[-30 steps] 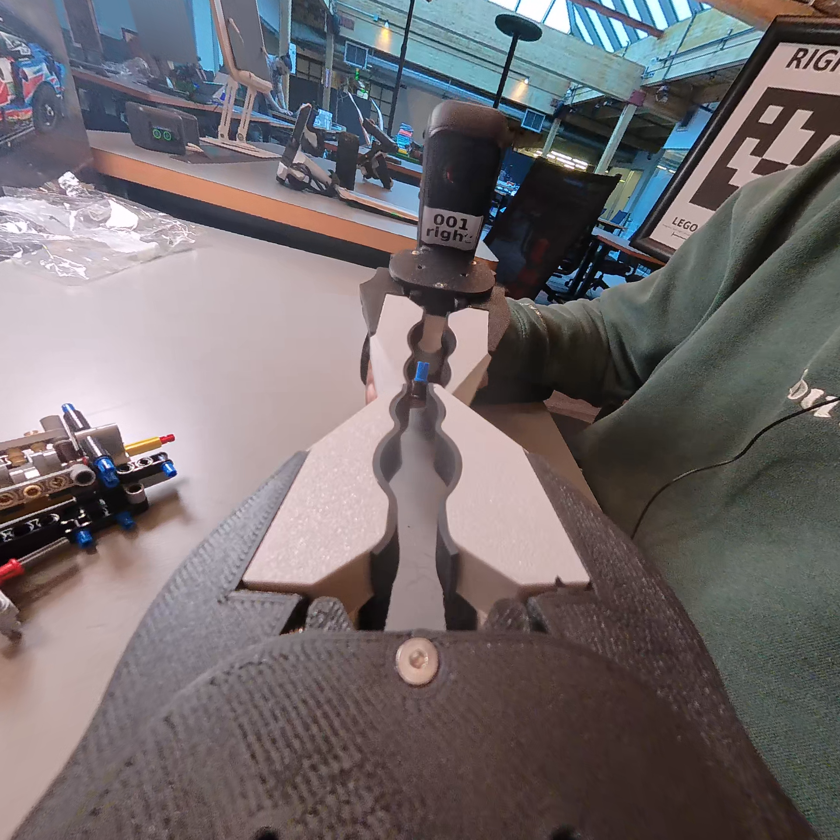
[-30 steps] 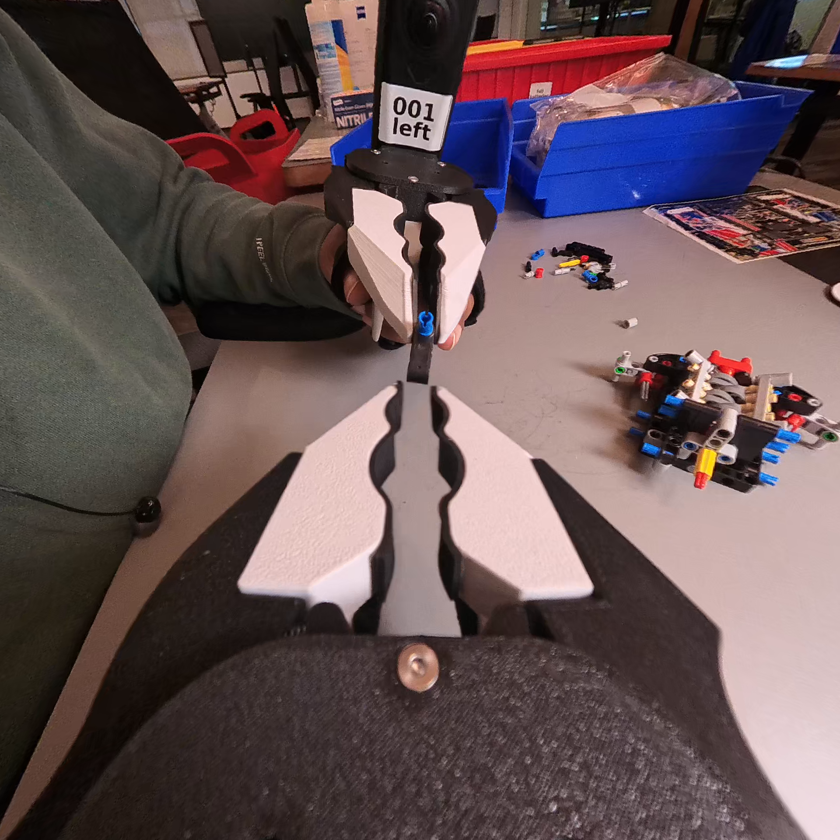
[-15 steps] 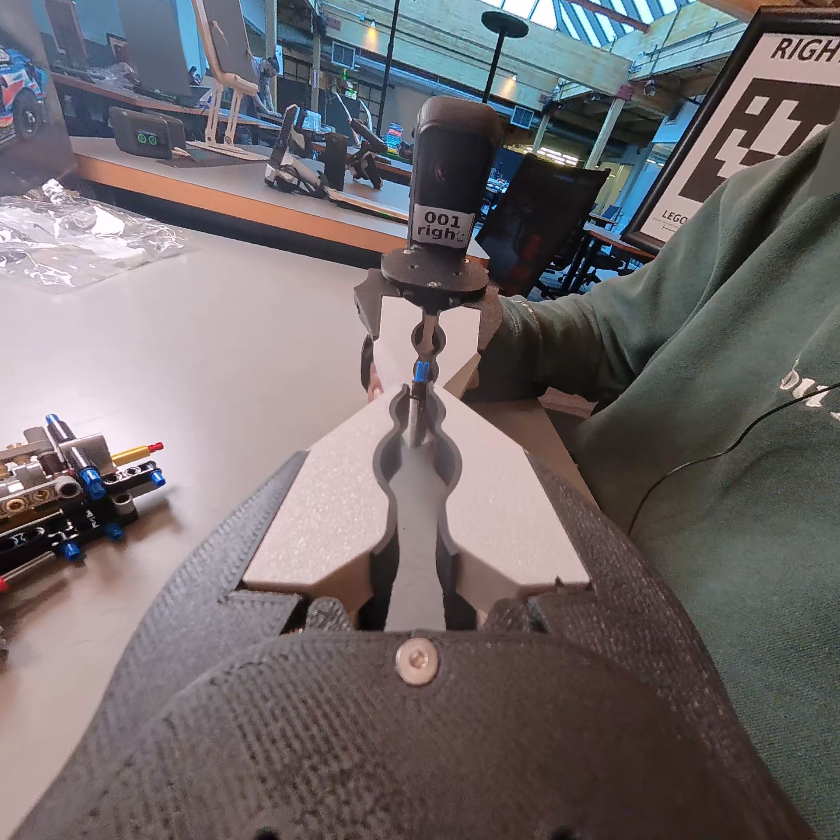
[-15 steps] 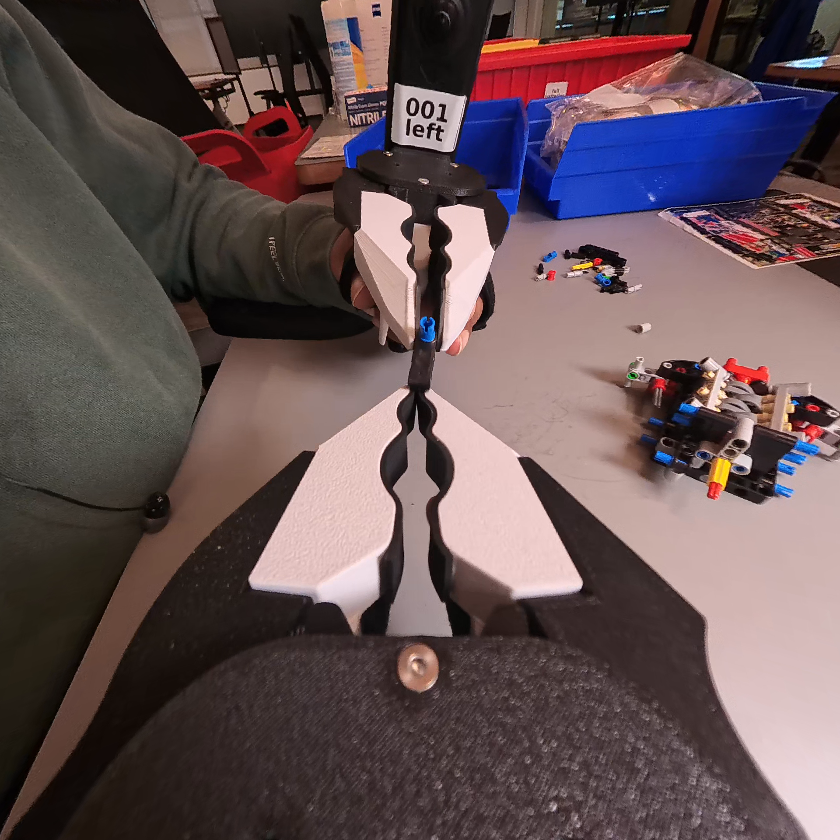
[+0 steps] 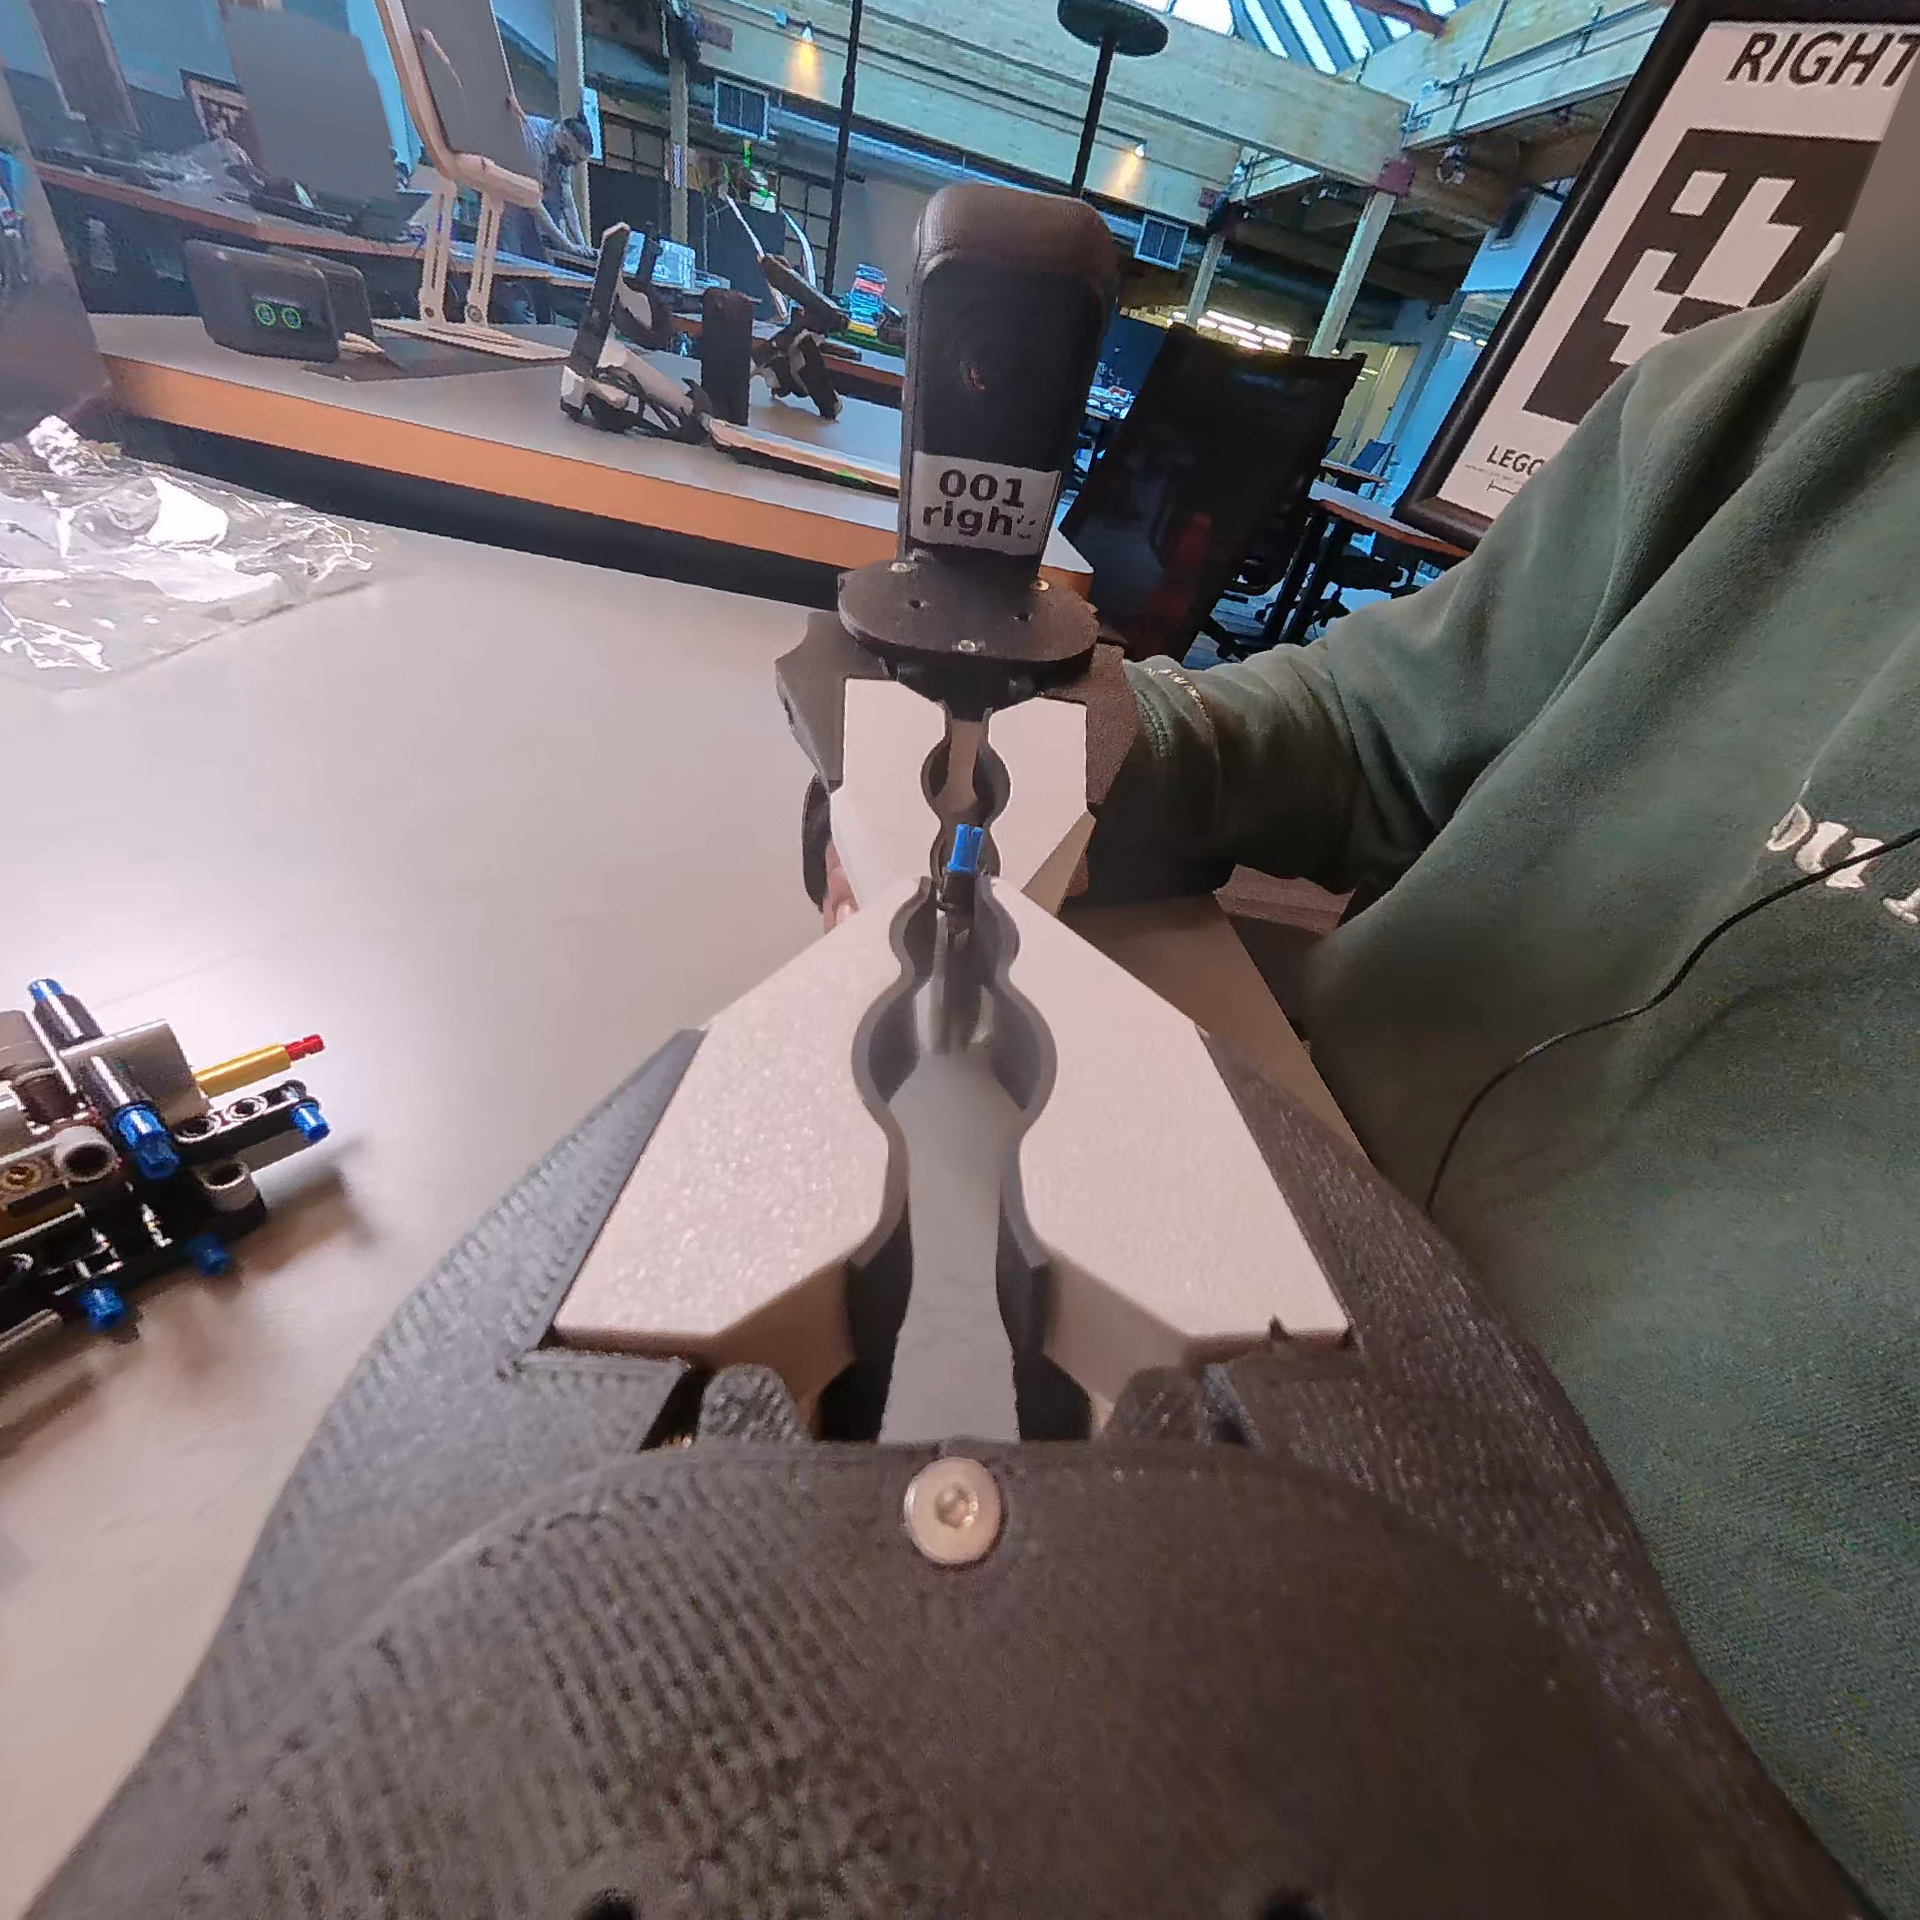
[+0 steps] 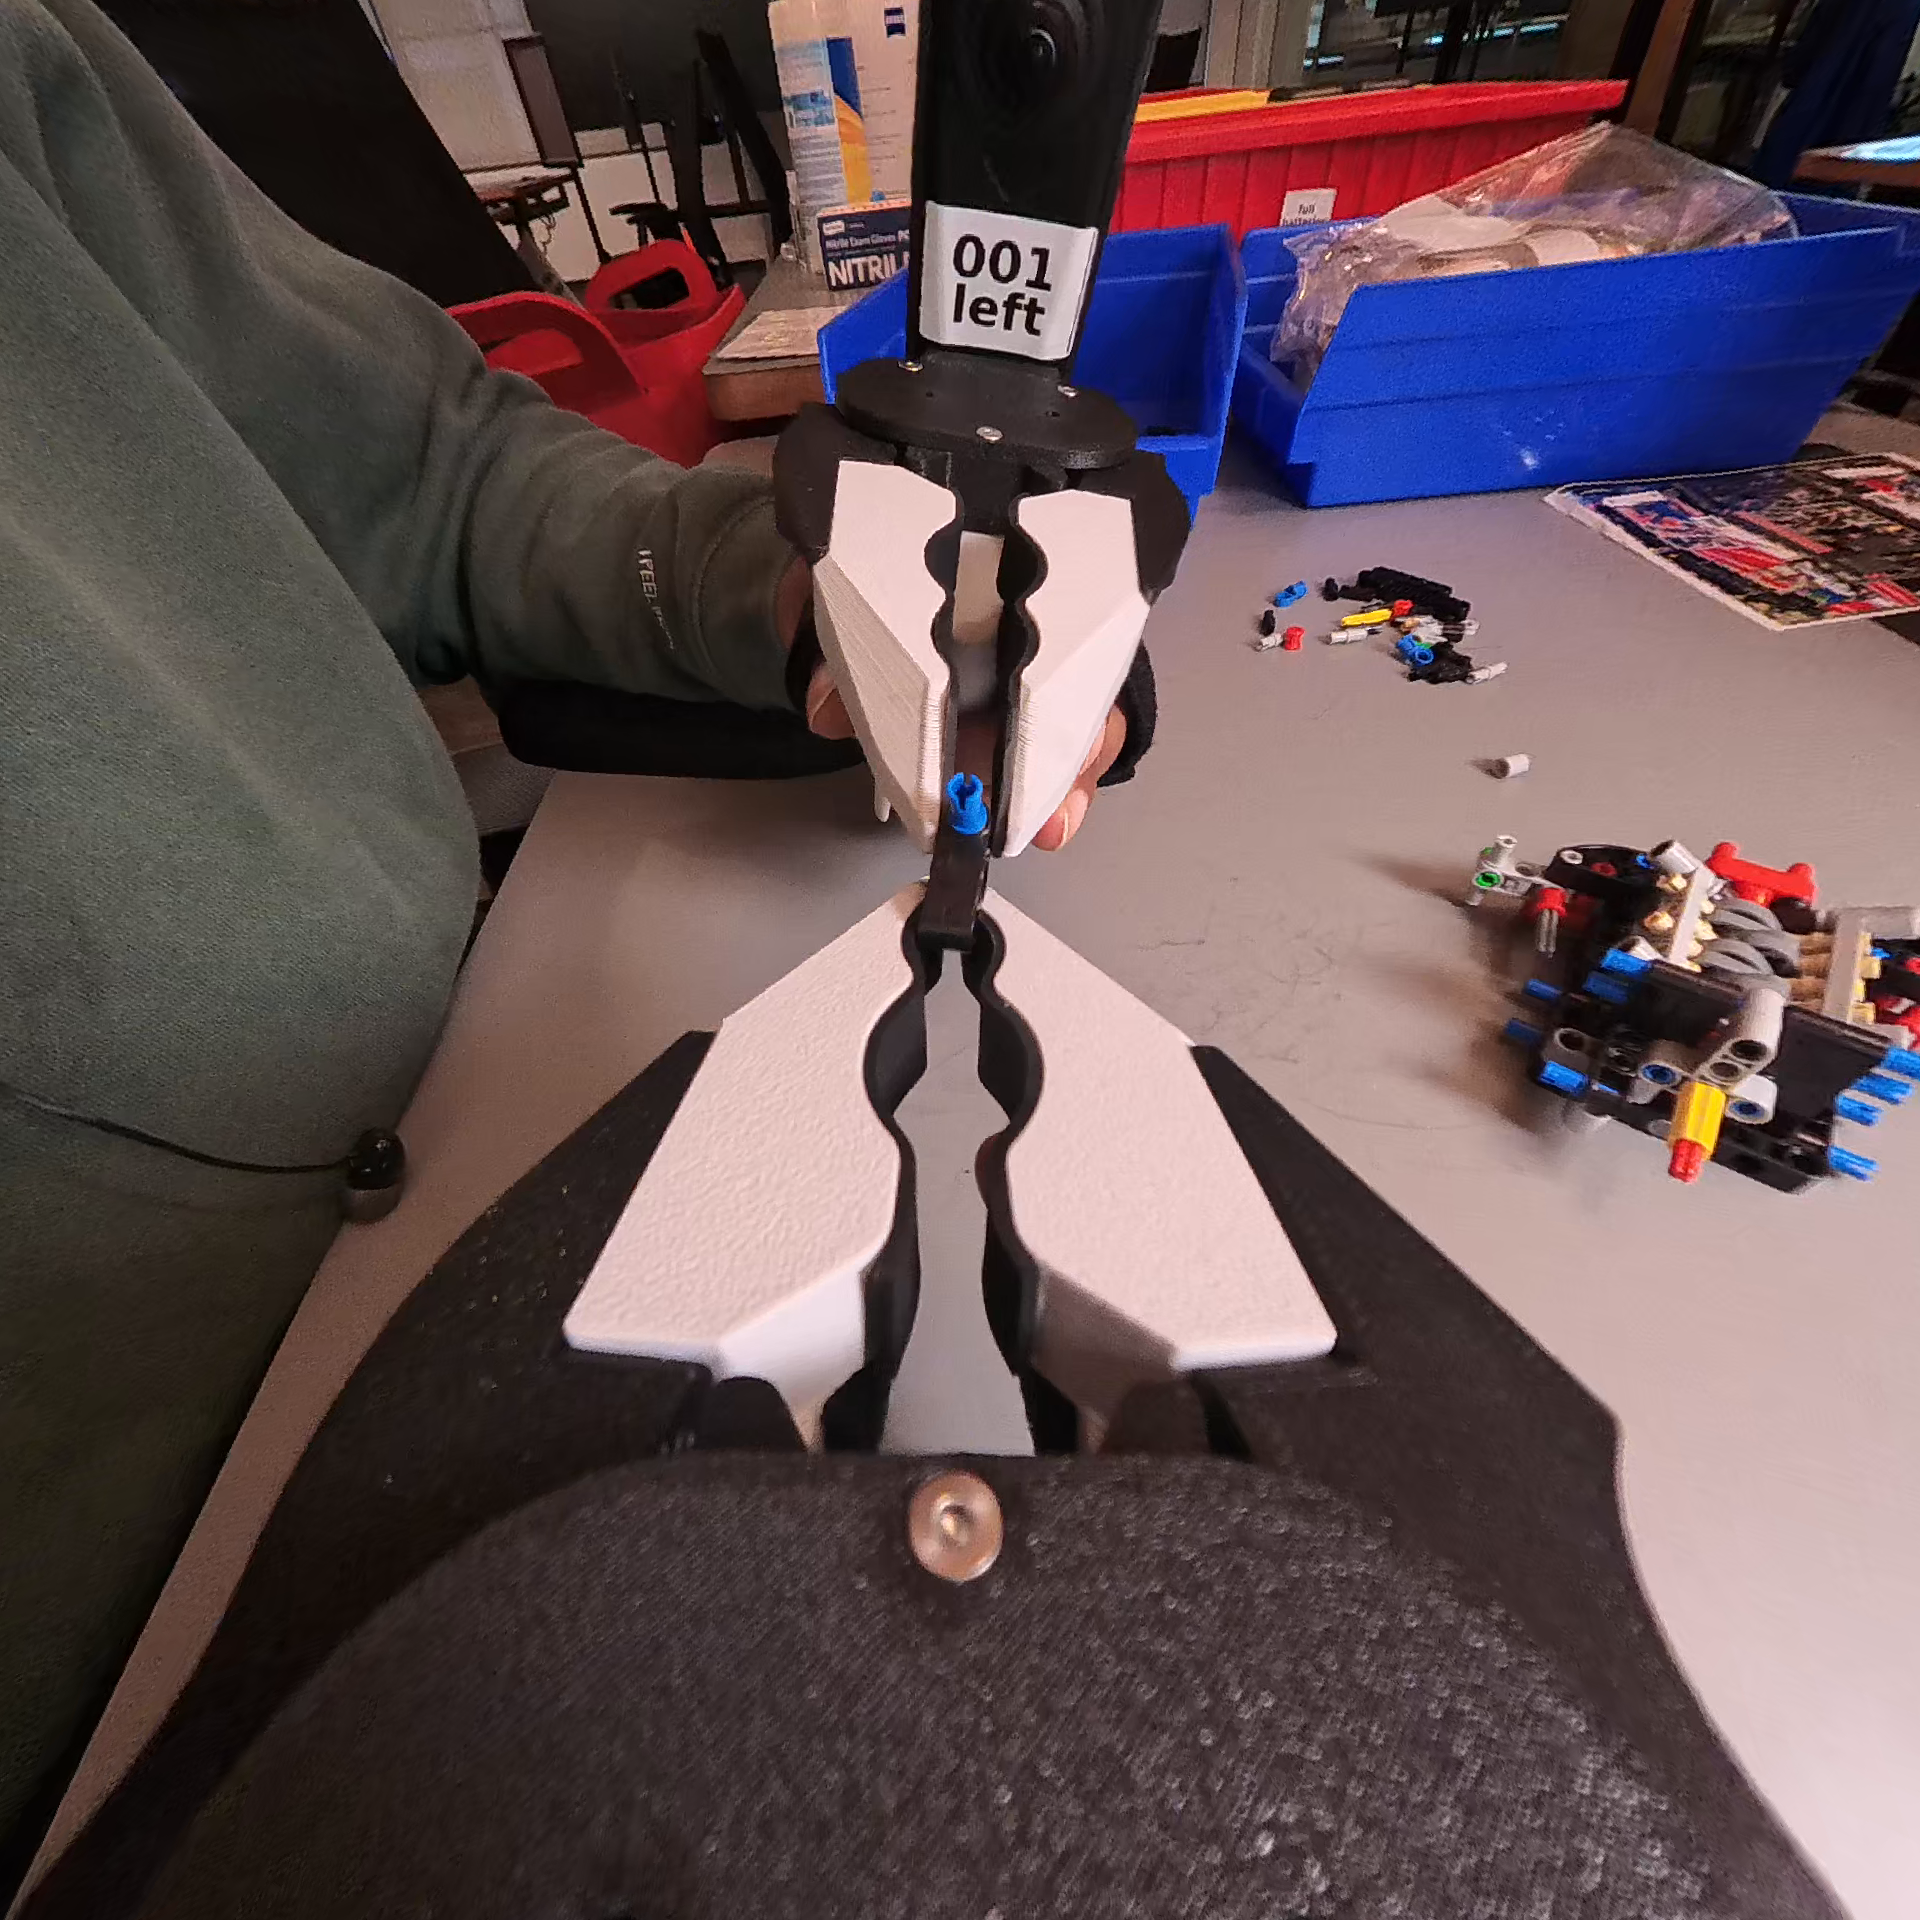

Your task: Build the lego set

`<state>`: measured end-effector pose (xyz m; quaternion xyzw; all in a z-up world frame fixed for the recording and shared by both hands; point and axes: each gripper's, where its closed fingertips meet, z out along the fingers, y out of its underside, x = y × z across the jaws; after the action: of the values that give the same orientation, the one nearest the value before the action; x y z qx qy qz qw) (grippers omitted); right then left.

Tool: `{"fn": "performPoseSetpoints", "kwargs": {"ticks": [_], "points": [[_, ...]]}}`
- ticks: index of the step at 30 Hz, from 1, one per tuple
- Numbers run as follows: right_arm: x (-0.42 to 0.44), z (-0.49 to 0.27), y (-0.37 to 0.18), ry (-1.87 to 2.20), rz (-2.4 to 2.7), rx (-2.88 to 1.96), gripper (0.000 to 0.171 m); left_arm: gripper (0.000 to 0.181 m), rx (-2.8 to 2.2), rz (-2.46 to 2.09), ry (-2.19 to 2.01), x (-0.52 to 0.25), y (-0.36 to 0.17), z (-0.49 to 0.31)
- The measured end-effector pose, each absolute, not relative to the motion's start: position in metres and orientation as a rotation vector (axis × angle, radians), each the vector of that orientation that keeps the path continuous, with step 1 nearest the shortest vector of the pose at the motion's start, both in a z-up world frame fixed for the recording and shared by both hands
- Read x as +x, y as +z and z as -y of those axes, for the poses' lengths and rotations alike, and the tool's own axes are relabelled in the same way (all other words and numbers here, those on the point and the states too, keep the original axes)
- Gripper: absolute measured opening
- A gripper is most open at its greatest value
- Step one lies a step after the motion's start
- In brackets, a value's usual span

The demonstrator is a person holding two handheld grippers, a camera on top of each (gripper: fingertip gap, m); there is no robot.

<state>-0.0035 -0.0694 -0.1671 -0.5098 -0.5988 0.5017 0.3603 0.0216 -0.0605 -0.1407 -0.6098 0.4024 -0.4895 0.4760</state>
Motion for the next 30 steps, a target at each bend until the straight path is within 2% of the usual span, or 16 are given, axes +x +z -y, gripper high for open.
{"fn": "performPoseSetpoints", "kwargs": {"ticks": [9,30], "points": [[0.002,0.048,-0.169,1.146,1.512,-1.349,0.0,0.004,-1.578,-0.916,-1.135,0.01,-0.15,0.043],[0.001,0.034,-0.174,1.093,1.46,-1.409,0.0,0.0,-1.611,-0.851,-1.024,-0.002,-0.151,0.027]]}}
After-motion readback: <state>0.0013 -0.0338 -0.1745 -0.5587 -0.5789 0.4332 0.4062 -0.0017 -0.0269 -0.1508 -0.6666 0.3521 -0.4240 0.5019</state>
